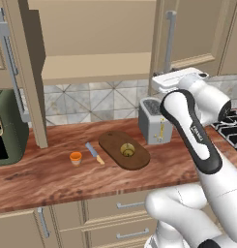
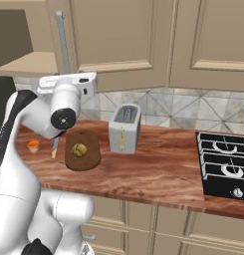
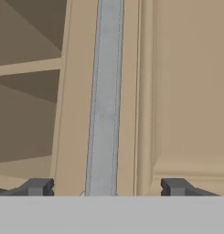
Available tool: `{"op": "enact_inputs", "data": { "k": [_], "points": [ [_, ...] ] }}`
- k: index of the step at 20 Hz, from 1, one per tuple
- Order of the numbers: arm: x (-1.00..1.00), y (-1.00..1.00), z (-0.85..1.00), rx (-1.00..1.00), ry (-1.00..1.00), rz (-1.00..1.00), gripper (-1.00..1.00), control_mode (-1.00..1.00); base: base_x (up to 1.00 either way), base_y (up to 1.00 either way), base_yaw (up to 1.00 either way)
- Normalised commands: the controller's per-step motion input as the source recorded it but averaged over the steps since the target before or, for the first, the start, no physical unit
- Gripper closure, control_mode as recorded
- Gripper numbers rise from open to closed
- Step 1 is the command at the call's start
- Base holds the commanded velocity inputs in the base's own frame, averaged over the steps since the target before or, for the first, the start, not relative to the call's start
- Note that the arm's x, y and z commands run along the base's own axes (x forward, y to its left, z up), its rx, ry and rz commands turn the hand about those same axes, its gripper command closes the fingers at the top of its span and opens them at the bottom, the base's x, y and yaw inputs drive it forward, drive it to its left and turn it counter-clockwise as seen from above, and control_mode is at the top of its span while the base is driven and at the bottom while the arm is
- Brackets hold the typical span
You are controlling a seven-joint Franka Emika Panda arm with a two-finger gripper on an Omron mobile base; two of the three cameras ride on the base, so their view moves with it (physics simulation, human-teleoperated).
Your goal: Pick the bread, place it on the cutting board, pick the jam, place it on the counter, and close the cabinet.
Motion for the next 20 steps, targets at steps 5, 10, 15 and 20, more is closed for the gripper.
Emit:
{"op": "enact_inputs", "data": {
  "k": [5, 10, 15, 20],
  "points": [
    [0.33, 0.13, 0.0, 0.0, 0.0, -0.08, -1.0, -1.0, 0.0, 0.0, 0.0],
    [0.31, 0.08, 0.0, 0.0, 0.0, -0.07, -1.0, -1.0, 0.0, 0.0, 0.0],
    [0.34, 0.06, 0.0, 0.0, 0.0, -0.06, -1.0, -1.0, 0.0, 0.0, 0.0],
    [0.34, 0.04, 0.0, 0.0, 0.0, -0.04, -1.0, -1.0, 0.0, 0.0, 0.0]
  ]
}}
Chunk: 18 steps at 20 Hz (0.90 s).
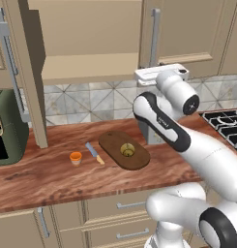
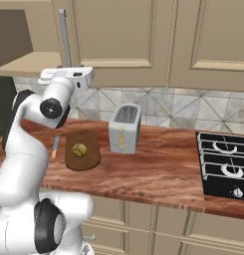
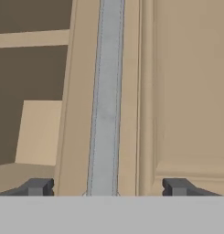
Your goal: Pick the bread, place it on the cutting board, pick the jam, place it on the counter, and close the cabinet.
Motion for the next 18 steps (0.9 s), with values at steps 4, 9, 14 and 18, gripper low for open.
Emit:
{"op": "enact_inputs", "data": {
  "k": [4, 9, 14, 18],
  "points": [
    [0.28, 0.0, 0.0, 0.0, 0.0, 0.0, -1.0, -1.0, 0.0, 0.0, 0.0],
    [0.23, 0.0, 0.0, 0.0, 0.0, 0.0, -1.0, -1.0, 0.0, 0.0, 0.0],
    [0.17, 0.0, 0.0, 0.0, 0.0, 0.0, -1.0, -1.0, 0.0, 0.0, 0.0],
    [0.09, 0.01, 0.0, 0.0, 0.0, 0.0, -1.0, -1.0, 0.0, 0.0, 0.0]
  ]
}}
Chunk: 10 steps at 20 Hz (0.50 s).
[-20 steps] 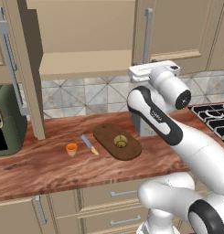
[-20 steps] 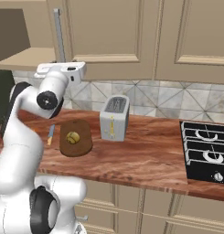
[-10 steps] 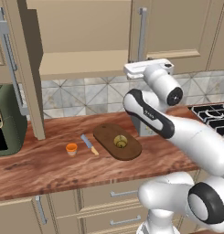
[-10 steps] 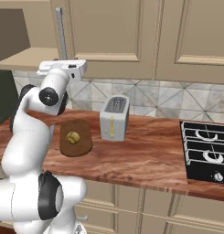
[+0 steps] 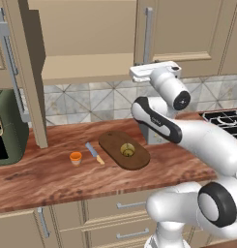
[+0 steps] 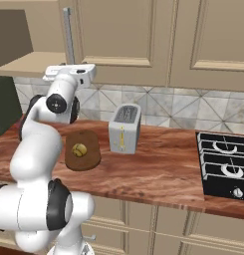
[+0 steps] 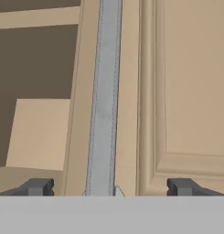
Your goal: Pick the bread, place it on the cutting board, pick the jam, place it on the counter, and close the cabinet.
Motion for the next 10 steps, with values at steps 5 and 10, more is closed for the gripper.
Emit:
{"op": "enact_inputs", "data": {
  "k": [5, 10],
  "points": [
    [0.15, 0.05, 0.0, 0.0, 0.0, 0.0, -1.0, -1.0, 0.0, 0.0, 0.0],
    [0.24, 0.05, 0.0, 0.0, 0.0, 0.0, -1.0, -1.0, 0.0, 0.0, 0.0]
  ]
}}
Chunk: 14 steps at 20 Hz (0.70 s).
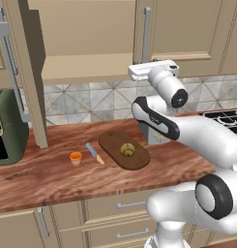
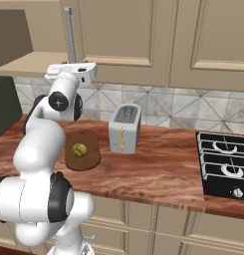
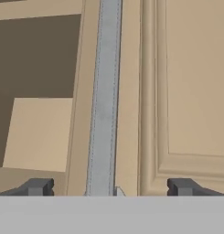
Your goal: Pick the bread, place it on the cutting board, pick the jam, place it on the counter, and close the cabinet.
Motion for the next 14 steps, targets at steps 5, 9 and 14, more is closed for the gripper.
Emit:
{"op": "enact_inputs", "data": {
  "k": [5, 9, 14],
  "points": [
    [0.27, 0.06, 0.0, 0.0, 0.0, 0.0, -1.0, -1.0, 0.0, 0.0, 0.0],
    [0.24, 0.05, 0.0, 0.0, 0.0, 0.0, -1.0, -1.0, 0.0, 0.0, 0.0],
    [0.12, 0.03, 0.0, 0.0, 0.0, 0.0, -1.0, -1.0, 0.0, 0.0, 0.0]
  ]
}}
